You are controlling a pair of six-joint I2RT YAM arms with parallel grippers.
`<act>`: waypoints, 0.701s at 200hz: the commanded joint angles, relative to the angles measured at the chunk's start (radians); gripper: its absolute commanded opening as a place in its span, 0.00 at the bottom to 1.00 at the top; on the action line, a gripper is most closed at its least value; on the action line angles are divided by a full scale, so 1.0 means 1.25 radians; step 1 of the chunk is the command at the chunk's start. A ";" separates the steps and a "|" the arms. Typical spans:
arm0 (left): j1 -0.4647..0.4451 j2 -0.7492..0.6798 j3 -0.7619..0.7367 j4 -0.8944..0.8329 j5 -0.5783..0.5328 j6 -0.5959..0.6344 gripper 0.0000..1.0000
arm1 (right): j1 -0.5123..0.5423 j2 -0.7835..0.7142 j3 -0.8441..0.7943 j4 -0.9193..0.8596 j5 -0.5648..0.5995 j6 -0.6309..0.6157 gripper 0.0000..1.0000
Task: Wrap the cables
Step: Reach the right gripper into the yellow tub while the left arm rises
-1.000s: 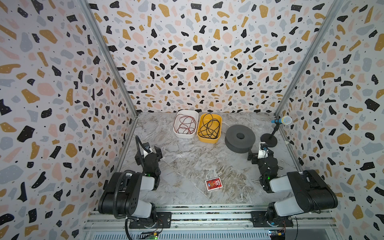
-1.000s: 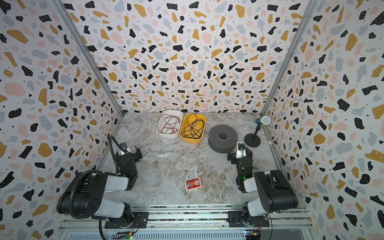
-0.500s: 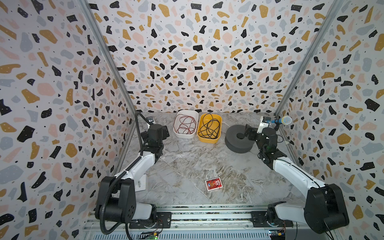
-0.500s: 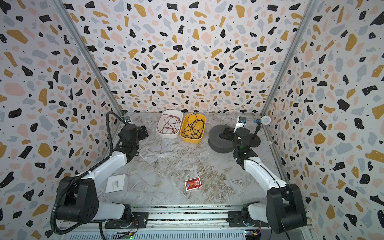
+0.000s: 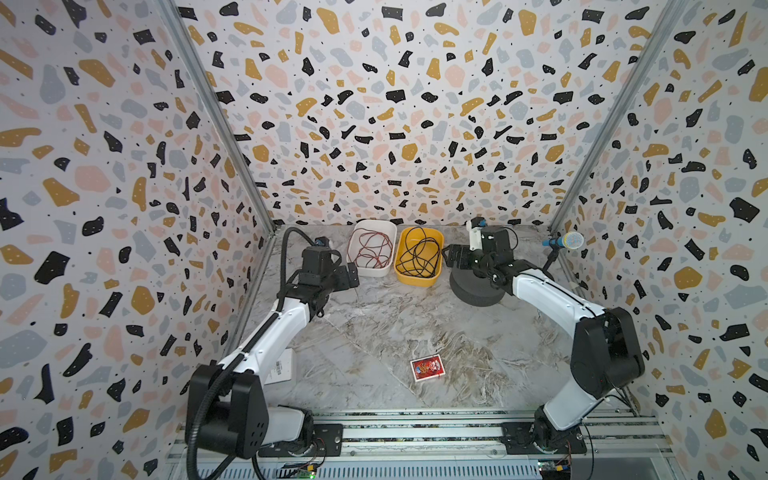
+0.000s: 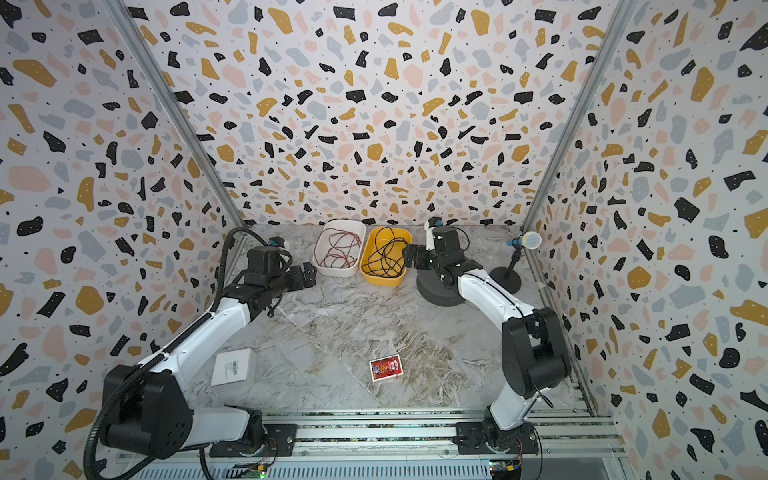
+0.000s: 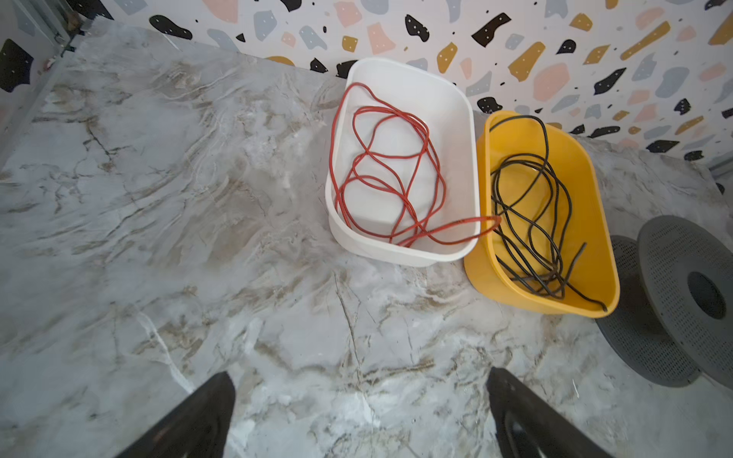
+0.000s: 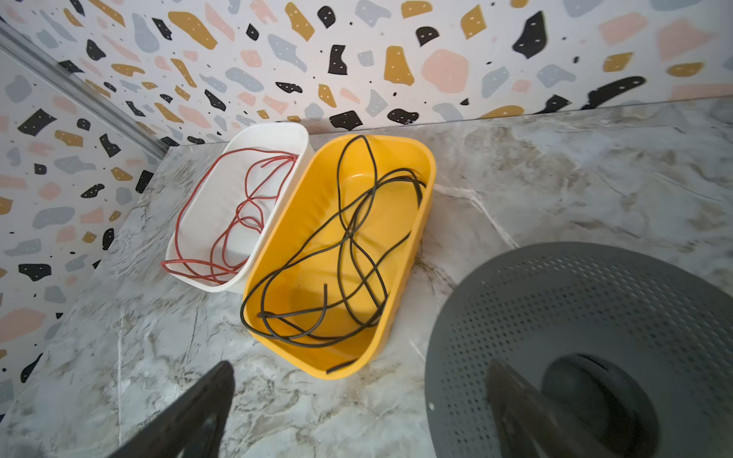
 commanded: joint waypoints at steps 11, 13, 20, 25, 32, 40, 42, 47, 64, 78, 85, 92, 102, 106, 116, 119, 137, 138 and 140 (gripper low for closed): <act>-0.005 -0.070 -0.053 0.022 0.078 0.032 1.00 | 0.063 0.089 0.125 -0.096 -0.032 -0.127 1.00; -0.005 -0.072 -0.055 0.024 0.078 0.032 1.00 | 0.068 0.097 0.134 -0.104 -0.028 -0.135 1.00; -0.005 -0.079 -0.060 0.027 0.083 0.032 1.00 | 0.081 0.122 0.164 -0.122 -0.009 -0.162 1.00; -0.006 -0.082 -0.060 0.024 0.085 0.033 0.99 | 0.090 0.138 0.181 -0.133 -0.001 -0.179 0.99; -0.006 -0.086 -0.060 0.023 0.087 0.033 1.00 | 0.100 0.156 0.199 -0.145 0.007 -0.202 0.99; -0.005 -0.091 -0.064 0.027 0.090 0.031 1.00 | 0.112 0.178 0.221 -0.157 0.017 -0.233 0.97; -0.005 -0.091 -0.065 0.028 0.091 0.030 1.00 | 0.115 0.182 0.224 -0.158 0.022 -0.239 0.97; -0.006 -0.094 -0.067 0.029 0.091 0.028 1.00 | 0.123 0.190 0.230 -0.157 0.035 -0.254 0.97; -0.006 -0.098 -0.074 0.033 0.099 0.020 1.00 | 0.142 0.212 0.240 -0.139 0.033 -0.294 0.92; -0.006 -0.097 -0.077 0.035 0.102 0.017 1.00 | 0.154 0.239 0.273 -0.155 0.030 -0.326 0.87; -0.006 -0.097 -0.078 0.035 0.104 0.014 1.00 | 0.160 0.253 0.293 -0.170 0.044 -0.340 0.86; -0.005 -0.097 -0.078 0.036 0.105 0.013 1.00 | 0.167 0.270 0.316 -0.188 0.060 -0.354 0.82; -0.005 -0.095 -0.077 0.036 0.110 0.009 1.00 | 0.171 0.287 0.338 -0.207 0.066 -0.368 0.78; -0.006 -0.094 -0.078 0.036 0.112 0.010 1.00 | 0.173 0.295 0.346 -0.214 0.065 -0.373 0.77; -0.006 -0.095 -0.076 0.036 0.114 0.008 1.00 | 0.175 0.309 0.360 -0.220 0.065 -0.383 0.77; -0.006 -0.096 -0.076 0.037 0.114 0.009 1.00 | 0.177 0.312 0.362 -0.220 0.066 -0.386 0.76; -0.006 -0.099 -0.078 0.040 0.115 0.006 1.00 | 0.179 0.333 0.380 -0.221 0.065 -0.394 0.70; -0.006 -0.099 -0.078 0.040 0.115 0.006 1.00 | 0.179 0.333 0.380 -0.221 0.065 -0.394 0.70; -0.006 -0.099 -0.078 0.041 0.114 0.006 1.00 | 0.179 0.337 0.385 -0.222 0.065 -0.396 0.70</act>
